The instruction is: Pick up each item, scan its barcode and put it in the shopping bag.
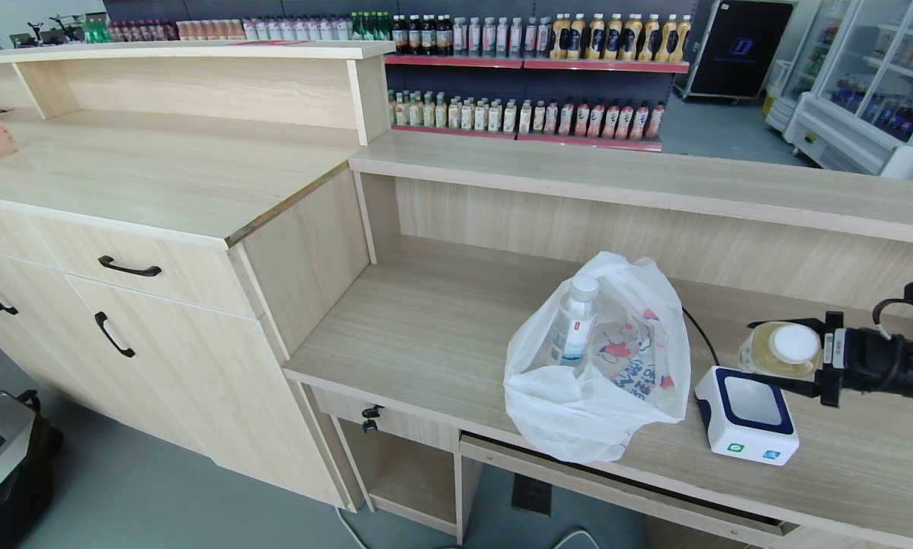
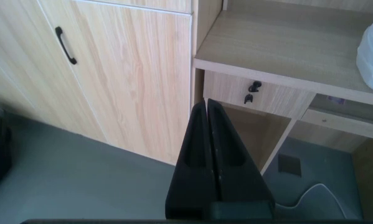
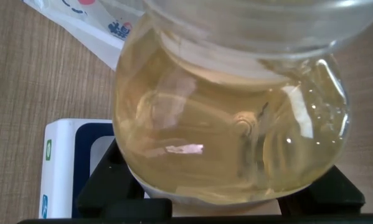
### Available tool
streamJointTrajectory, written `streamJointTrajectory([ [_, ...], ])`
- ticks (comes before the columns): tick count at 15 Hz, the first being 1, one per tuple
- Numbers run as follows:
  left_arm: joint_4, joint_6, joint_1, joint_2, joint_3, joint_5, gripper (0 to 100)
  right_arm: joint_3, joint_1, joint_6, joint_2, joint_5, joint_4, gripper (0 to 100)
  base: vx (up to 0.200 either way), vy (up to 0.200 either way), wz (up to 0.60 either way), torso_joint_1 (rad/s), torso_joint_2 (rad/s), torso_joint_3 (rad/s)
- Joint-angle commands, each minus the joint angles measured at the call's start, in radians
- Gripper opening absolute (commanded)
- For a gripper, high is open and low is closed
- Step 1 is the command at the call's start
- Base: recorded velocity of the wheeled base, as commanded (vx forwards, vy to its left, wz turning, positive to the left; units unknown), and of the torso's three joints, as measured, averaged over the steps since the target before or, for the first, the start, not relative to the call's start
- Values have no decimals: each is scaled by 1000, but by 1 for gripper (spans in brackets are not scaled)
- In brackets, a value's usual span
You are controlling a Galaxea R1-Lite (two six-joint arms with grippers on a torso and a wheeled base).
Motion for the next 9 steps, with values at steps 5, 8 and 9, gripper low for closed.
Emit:
streamJointTrajectory([
  [5, 0, 0, 0, 0, 0, 0, 0, -42, 5, 1, 32, 3, -2, 0, 0, 0, 0, 0, 0, 0],
  [8, 0, 0, 0, 0, 0, 0, 0, -54, 14, 1, 40, 3, -1, 0, 0, 0, 0, 0, 0, 0],
  [9, 0, 0, 0, 0, 0, 0, 0, -57, 17, 1, 41, 3, -2, 0, 0, 0, 0, 0, 0, 0],
])
